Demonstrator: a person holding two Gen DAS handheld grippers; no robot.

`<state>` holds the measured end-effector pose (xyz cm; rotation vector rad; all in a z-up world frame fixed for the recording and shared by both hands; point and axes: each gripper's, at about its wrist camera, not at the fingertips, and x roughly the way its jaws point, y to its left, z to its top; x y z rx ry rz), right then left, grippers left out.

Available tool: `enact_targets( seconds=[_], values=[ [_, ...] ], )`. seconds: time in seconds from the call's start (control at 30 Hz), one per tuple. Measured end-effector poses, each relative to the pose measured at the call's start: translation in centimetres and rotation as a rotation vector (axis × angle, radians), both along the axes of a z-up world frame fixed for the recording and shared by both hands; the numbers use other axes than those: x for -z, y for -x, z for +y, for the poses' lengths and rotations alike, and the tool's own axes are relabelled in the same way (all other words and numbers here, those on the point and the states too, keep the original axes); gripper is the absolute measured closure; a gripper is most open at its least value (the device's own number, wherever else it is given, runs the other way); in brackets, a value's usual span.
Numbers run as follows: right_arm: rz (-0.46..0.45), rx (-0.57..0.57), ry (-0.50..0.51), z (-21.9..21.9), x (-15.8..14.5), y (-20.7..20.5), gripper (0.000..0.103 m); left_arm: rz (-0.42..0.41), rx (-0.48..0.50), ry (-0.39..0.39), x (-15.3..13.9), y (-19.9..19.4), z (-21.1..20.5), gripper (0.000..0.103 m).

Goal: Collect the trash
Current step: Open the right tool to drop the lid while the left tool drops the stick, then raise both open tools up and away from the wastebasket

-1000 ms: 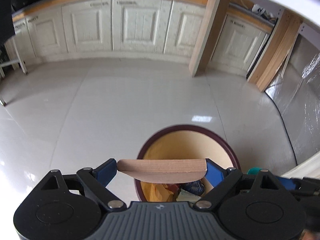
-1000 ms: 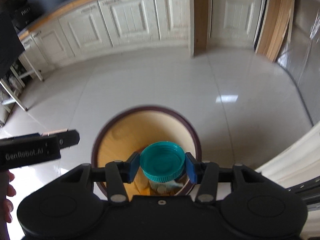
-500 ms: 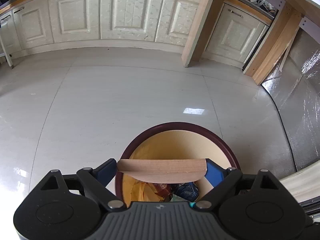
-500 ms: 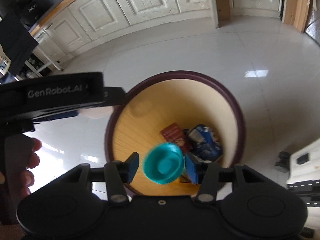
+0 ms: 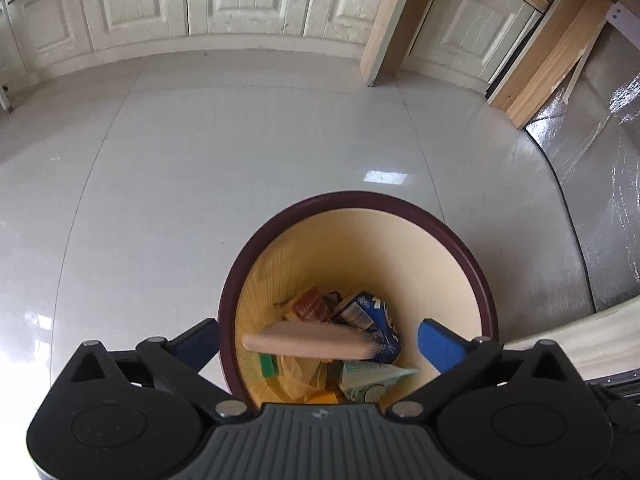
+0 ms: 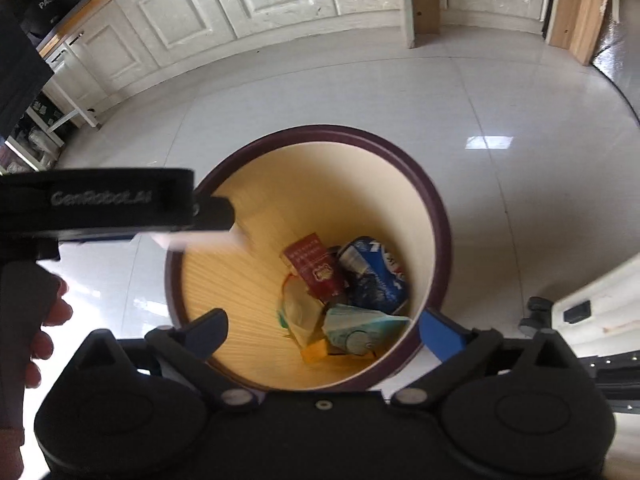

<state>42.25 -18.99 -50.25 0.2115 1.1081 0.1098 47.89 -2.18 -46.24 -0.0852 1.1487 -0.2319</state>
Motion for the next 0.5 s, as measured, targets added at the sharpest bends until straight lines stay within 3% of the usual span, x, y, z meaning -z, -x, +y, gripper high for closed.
enact_targets(
  seconds=[0.27, 0.5],
  values=[
    [0.012, -0.003, 0.059, -0.1, -0.6, 0.8, 0.000, 0.019, -0.012, -0.021, -0.9, 0.8, 0.7, 0.000],
    [0.021, 0.028, 0.093, 0.0, -3.1, 1.9, 0.000, 0.025, -0.022, -0.021, -3.0, 2.7, 2.0, 0.000]
  ],
)
